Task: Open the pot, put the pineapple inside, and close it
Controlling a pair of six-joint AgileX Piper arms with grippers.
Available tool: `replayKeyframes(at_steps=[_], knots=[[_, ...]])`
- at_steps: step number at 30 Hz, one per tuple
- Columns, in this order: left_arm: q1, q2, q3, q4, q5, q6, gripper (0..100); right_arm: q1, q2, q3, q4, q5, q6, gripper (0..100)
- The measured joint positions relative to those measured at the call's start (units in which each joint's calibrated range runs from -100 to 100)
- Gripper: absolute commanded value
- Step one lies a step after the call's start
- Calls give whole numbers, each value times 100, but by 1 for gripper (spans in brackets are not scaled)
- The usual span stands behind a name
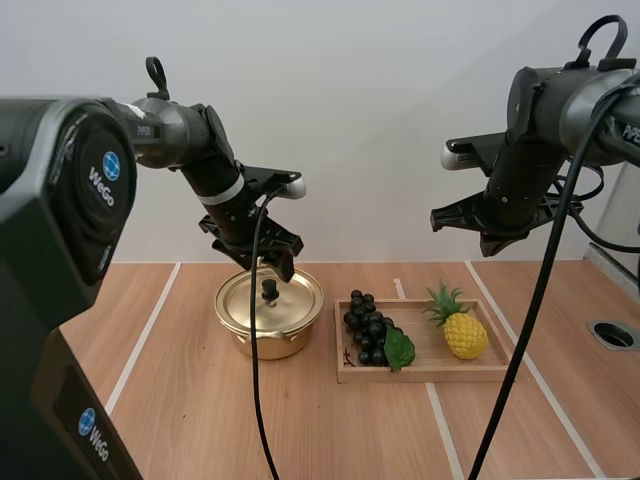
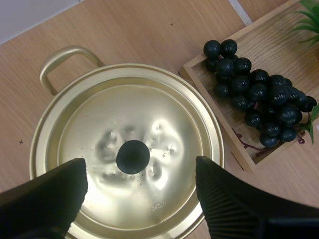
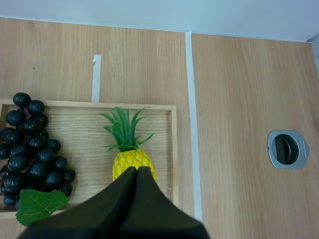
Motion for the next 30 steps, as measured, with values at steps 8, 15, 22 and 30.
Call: replayKeyframes(at_steps=[8, 15, 22, 30], knots=[[0, 447, 0, -22, -553, 25, 100, 0, 0, 0, 0, -156, 0, 0], [-9, 622, 0, 189, -766, 25, 100, 0, 0, 0, 0, -192, 0, 0], [-84, 740, 0, 359, -748, 25, 100, 0, 0, 0, 57, -192, 0, 0], [-92, 740, 0, 395, -665, 25, 77, 0, 0, 0, 68, -192, 0, 0]])
